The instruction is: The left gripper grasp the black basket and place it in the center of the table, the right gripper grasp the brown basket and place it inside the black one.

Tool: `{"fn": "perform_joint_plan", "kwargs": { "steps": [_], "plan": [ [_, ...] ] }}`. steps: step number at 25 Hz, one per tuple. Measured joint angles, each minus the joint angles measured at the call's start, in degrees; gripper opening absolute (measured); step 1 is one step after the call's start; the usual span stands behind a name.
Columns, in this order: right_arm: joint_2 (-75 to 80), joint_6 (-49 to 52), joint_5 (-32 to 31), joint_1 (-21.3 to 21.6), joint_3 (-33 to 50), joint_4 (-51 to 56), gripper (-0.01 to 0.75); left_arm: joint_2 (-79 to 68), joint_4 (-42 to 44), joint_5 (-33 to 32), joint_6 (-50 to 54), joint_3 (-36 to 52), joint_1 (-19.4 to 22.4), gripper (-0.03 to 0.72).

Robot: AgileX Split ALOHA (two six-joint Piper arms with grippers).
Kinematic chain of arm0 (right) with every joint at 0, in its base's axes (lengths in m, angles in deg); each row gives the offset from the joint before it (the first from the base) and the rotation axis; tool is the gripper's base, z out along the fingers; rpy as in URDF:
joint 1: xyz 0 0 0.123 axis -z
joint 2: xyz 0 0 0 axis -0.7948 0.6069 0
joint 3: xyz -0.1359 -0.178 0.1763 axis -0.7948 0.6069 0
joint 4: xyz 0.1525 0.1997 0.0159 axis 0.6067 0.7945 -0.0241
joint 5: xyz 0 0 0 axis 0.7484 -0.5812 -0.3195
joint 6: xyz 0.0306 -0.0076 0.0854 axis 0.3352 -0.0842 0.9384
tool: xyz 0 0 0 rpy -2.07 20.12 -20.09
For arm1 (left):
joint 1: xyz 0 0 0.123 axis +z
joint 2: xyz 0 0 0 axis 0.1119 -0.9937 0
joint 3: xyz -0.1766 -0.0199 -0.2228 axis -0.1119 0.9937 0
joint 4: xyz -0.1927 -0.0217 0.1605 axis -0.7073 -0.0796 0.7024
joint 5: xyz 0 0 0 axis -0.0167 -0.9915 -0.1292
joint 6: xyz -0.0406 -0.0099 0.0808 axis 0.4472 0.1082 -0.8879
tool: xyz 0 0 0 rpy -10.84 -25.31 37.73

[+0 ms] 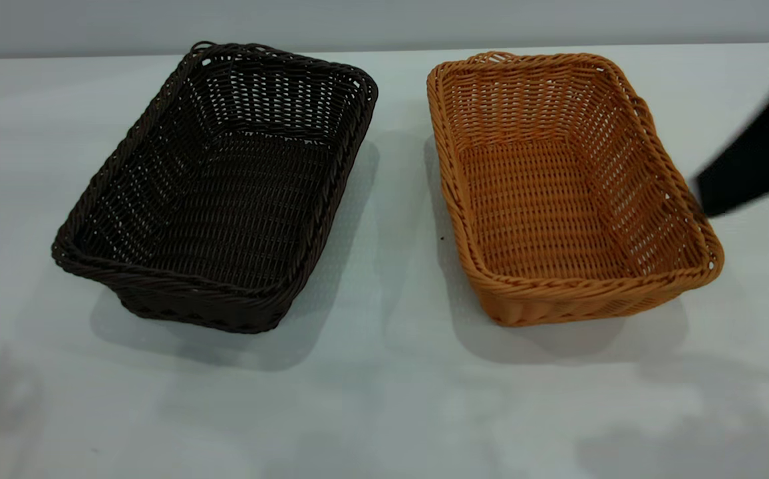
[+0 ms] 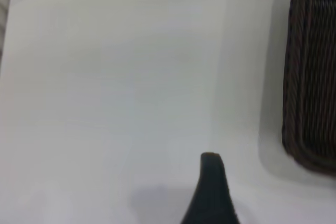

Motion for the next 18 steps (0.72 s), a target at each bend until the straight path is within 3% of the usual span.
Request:
{"fn": "perform_joint_plan", "kwargs": {
  "steps": [10,18],
  "plan": [
    [28.4,-6.5,2.4,0.0,-0.9,45.6,0.593,-8.5,-1.5,8.3,-0.4,-0.6,0.0,0.531],
    [41.4,-5.1,3.4,-3.8,-4.1,50.9,0.593,-8.8,-1.6,10.7,-0.4,-0.6,0.0,0.531]
  ]
}}
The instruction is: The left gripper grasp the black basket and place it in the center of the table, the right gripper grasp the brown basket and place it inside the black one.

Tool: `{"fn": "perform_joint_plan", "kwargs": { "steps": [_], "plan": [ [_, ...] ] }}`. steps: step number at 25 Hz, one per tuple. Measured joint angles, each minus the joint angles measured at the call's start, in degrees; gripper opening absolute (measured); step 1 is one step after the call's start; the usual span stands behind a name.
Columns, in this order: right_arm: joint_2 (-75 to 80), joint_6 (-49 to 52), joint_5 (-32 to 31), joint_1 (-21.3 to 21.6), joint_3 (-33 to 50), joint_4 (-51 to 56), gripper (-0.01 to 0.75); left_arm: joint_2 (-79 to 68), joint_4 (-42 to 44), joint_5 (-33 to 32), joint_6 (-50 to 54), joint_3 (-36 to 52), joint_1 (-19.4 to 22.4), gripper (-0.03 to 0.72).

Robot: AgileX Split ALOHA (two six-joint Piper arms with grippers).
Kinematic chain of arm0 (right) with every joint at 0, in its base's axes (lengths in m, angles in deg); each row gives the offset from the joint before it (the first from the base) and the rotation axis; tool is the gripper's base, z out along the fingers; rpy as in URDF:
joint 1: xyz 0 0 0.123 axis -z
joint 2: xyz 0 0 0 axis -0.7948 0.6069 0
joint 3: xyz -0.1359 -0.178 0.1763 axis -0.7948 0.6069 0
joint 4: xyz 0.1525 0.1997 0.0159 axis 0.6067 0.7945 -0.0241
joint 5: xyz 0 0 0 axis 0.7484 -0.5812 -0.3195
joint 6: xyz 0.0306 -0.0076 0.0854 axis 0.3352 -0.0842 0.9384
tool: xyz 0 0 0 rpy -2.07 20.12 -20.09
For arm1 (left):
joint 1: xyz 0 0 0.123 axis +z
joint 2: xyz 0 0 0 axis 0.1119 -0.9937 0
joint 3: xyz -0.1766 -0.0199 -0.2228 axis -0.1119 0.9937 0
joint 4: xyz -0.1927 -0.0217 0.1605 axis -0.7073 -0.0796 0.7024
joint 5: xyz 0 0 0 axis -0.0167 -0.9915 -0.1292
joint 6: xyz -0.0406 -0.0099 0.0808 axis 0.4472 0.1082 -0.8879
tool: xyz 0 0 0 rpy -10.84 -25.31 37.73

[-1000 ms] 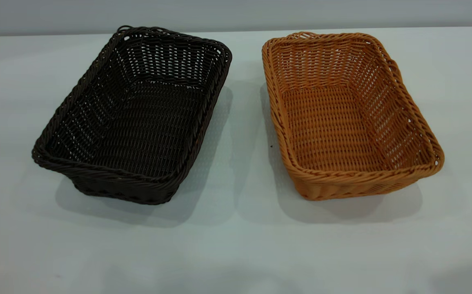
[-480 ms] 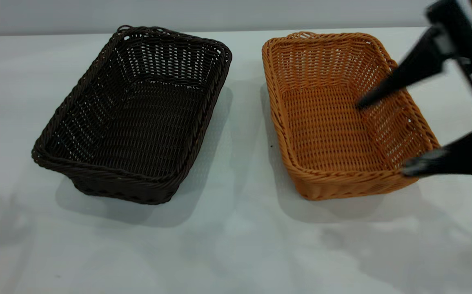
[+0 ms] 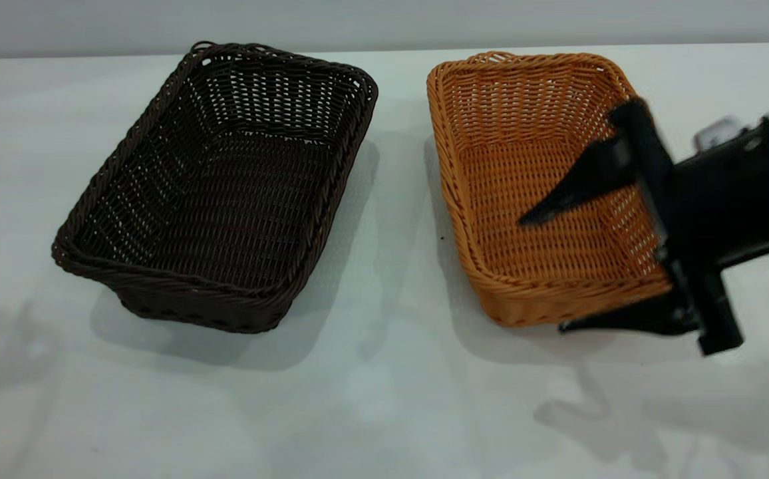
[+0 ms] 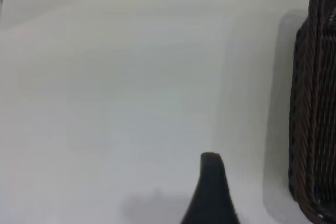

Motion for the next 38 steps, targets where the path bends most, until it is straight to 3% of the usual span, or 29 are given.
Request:
{"fn": "perform_joint_plan", "kwargs": {
  "steps": [6,12,20,28,38],
  "plan": [
    [3.3,2.5,8.6,-4.9,-6.3,0.1,0.593,-1.9,0.0,0.9,0.0,0.0,0.0,0.531],
    [3.4,12.3,18.8,-8.2,-7.4,0.4,0.593,-3.6,0.0,1.3,0.0,0.0,0.0,0.531],
    [3.9,18.5,30.0,-8.7,-8.9,0.7,0.593,-6.5,0.0,3.1,3.0,-2.0,0.0,0.531],
    [8.6,19.3,29.5,-8.7,-10.7,0.9,0.566,-23.0,0.0,-6.5,3.0,-16.0,-0.9,0.531],
    [10.5,19.5,28.4,-8.7,-10.9,0.9,0.539,-47.2,0.0,-17.7,2.7,-39.2,-8.8,0.531]
  ]
}}
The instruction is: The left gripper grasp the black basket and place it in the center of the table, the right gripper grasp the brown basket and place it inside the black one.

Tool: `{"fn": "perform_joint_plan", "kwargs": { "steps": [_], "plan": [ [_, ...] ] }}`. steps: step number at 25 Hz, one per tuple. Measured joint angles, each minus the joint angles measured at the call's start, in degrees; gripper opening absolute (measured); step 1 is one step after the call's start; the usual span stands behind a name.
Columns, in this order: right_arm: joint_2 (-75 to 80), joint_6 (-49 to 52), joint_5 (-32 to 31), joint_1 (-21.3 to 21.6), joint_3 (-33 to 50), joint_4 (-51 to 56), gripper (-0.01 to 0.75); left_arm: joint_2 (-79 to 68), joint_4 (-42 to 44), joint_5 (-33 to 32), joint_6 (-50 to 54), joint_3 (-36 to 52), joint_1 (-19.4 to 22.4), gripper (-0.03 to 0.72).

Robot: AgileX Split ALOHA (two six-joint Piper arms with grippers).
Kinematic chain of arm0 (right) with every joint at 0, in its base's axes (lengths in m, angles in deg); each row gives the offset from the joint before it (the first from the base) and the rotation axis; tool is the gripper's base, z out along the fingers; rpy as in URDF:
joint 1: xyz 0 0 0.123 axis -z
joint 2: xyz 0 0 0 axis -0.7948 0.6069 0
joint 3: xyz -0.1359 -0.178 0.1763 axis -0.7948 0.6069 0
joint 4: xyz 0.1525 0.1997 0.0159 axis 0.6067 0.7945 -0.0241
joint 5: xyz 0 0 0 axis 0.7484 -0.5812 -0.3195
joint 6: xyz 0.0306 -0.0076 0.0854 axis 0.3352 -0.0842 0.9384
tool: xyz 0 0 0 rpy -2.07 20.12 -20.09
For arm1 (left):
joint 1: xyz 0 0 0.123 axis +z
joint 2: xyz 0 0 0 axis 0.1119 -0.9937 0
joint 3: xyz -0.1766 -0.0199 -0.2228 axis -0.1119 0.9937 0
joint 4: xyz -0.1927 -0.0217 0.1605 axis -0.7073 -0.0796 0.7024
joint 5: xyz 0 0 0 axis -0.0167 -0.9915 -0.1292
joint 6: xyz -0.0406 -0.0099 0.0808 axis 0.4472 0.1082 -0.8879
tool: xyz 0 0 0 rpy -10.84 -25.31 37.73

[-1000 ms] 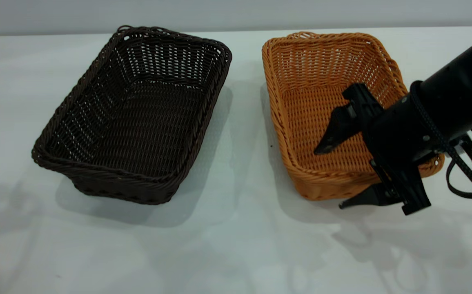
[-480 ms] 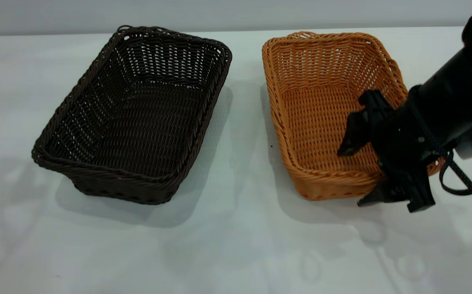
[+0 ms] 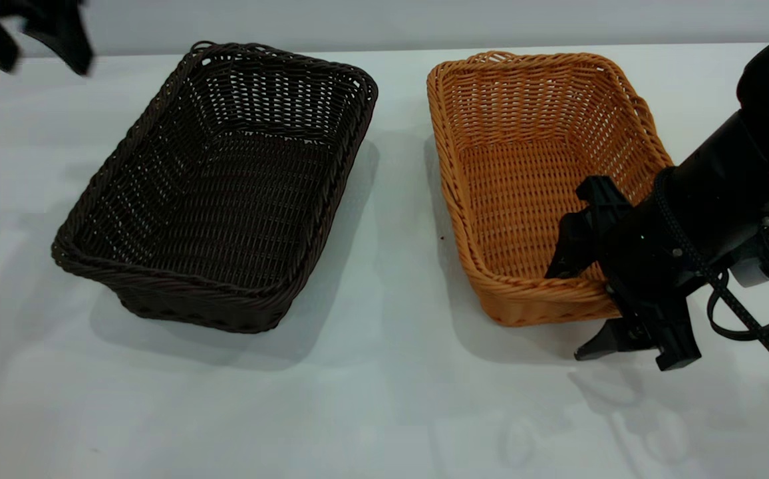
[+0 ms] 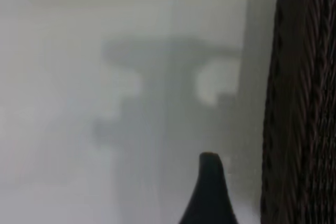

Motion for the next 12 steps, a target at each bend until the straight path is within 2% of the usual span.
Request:
{"fn": "perform_joint_plan", "kwargs": {
  "steps": [6,12],
  "plan": [
    [0.0,0.0,-0.1,0.0,-0.2,0.0,0.538,-10.3,0.0,-3.0,-1.2,-7.1,-3.4,0.531],
    [0.1,0.1,0.7,0.0,-0.2,0.0,0.529,-16.7,0.0,-0.6,-1.3,-7.9,-4.0,0.531]
  ]
}}
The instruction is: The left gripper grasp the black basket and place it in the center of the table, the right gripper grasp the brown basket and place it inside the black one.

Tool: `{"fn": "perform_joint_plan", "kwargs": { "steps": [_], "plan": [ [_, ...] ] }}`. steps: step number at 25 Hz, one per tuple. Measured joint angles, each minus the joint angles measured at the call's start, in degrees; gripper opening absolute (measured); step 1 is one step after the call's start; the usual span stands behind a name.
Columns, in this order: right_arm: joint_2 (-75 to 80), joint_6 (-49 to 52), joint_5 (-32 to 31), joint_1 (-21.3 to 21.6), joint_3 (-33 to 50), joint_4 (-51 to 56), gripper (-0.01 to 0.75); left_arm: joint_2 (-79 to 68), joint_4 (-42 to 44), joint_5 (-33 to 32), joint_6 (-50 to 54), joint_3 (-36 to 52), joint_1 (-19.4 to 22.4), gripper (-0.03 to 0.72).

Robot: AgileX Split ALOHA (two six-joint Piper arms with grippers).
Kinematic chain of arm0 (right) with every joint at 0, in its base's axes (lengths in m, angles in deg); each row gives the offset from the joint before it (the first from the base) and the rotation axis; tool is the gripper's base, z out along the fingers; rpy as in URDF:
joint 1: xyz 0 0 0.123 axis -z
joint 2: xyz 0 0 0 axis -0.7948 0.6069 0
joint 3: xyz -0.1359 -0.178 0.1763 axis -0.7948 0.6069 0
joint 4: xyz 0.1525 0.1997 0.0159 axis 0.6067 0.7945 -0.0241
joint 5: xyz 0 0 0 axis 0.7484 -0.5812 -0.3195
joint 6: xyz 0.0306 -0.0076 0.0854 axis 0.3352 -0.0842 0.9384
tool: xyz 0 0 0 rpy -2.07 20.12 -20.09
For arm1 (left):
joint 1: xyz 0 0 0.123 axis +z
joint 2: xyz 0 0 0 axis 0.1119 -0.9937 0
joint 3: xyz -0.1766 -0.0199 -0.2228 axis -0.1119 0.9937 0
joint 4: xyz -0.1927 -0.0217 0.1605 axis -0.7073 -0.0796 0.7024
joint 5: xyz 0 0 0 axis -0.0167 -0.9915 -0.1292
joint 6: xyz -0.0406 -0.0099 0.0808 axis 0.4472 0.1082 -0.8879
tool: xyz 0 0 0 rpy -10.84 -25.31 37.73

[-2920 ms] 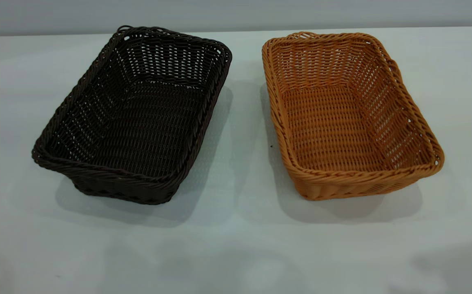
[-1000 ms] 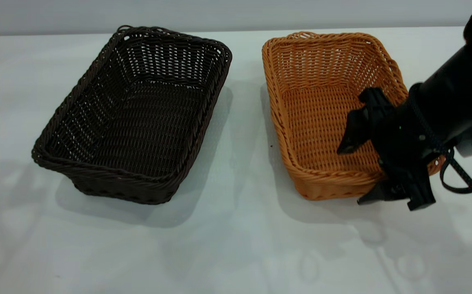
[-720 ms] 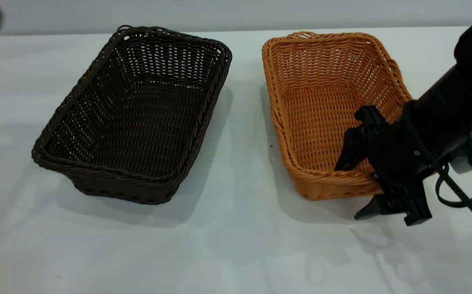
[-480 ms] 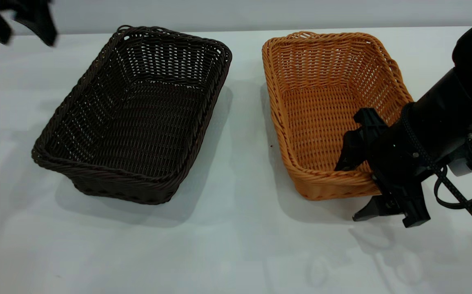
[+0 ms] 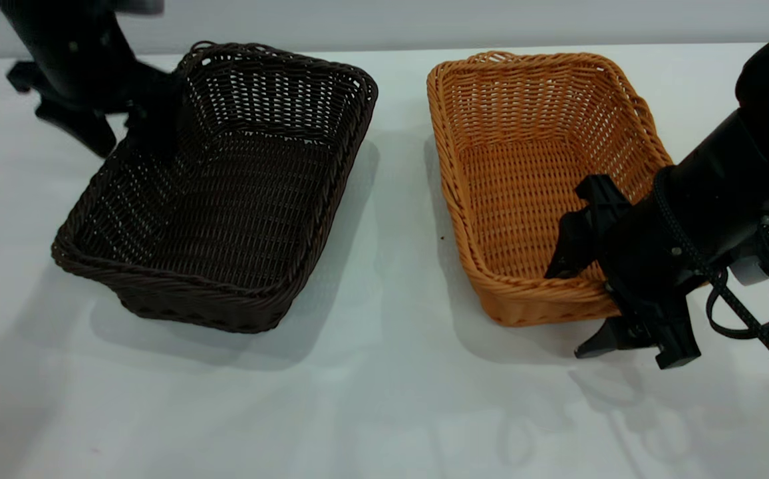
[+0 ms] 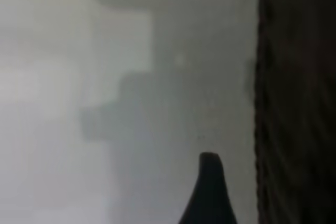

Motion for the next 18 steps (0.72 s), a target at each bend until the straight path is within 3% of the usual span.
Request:
{"fn": "perform_joint_plan", "kwargs": {
  "steps": [6,11,14,18],
  "plan": [
    [0.6,0.5,0.1,0.0,0.0,0.0,0.451,-3.6,0.0,0.9,0.0,-0.1,-0.4,0.480],
    [0.6,-0.2,-0.3,0.0,-0.1,-0.4,0.262,-3.7,0.0,1.1,0.0,-0.2,-0.4,0.277],
    [0.4,-0.2,-0.5,0.0,-0.4,0.0,0.216,-3.7,-0.2,1.1,0.0,-0.2,-0.5,0.120],
    [0.3,-0.6,-0.6,0.2,-0.5,0.0,0.213,-3.7,-0.9,1.4,-1.7,-0.4,-0.5,0.081]
  ]
}}
